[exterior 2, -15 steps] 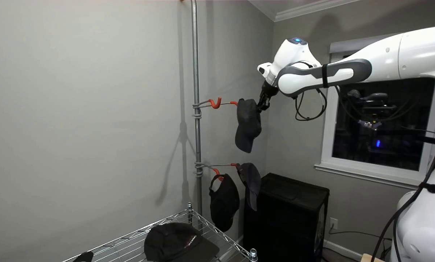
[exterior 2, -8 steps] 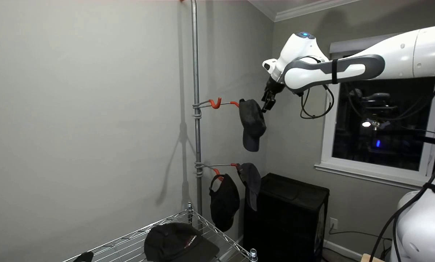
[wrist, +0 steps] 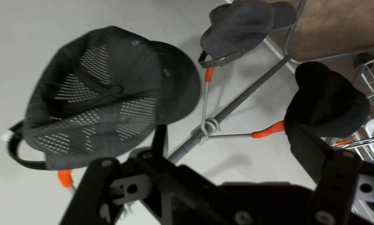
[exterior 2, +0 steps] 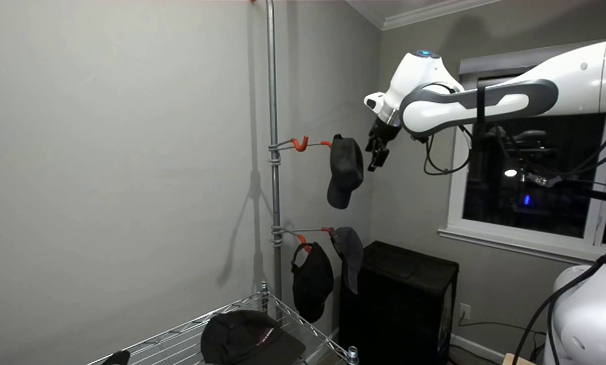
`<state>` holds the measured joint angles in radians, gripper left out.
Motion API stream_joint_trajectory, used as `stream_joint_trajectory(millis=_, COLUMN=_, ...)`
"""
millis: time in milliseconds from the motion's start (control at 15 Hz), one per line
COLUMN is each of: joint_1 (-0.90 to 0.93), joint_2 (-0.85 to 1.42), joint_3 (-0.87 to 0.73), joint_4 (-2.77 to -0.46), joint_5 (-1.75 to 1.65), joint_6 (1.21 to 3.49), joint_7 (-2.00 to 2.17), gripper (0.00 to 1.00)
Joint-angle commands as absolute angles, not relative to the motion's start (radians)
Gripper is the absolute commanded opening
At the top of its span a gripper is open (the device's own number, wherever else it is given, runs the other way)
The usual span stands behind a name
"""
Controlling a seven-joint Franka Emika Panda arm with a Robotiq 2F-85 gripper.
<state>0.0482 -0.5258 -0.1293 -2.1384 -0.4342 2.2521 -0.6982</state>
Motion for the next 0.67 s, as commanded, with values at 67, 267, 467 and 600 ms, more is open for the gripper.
stream_joint_trajectory(millis=67, joint_1=0.078, joint_2=-0.603, joint_3=-0.051, joint_4=-2.271, joint_5=-0.431, joint_6=2.223, joint_7=-0.715, gripper=1.00)
stream_joint_trajectory(millis=267, joint_1=0.101, joint_2=-0.615, joint_3=0.005, joint_4=-2.316, joint_5=-0.432, joint_6=2.220, joint_7=-0.668, gripper=1.00)
stream_joint_trajectory(millis=467, joint_1=0.119, joint_2=-0.613, joint_3=0.086, joint_4=-2.338, joint_5=-0.432, joint_6=2.199, joint_7=-0.553, gripper=1.00)
stream_joint_trajectory(millis=600, joint_1=0.141, joint_2=-0.605, joint_3=0.146, joint_4=-2.346, joint_5=-0.434, joint_6=2.166, joint_7=-0.454, gripper=1.00)
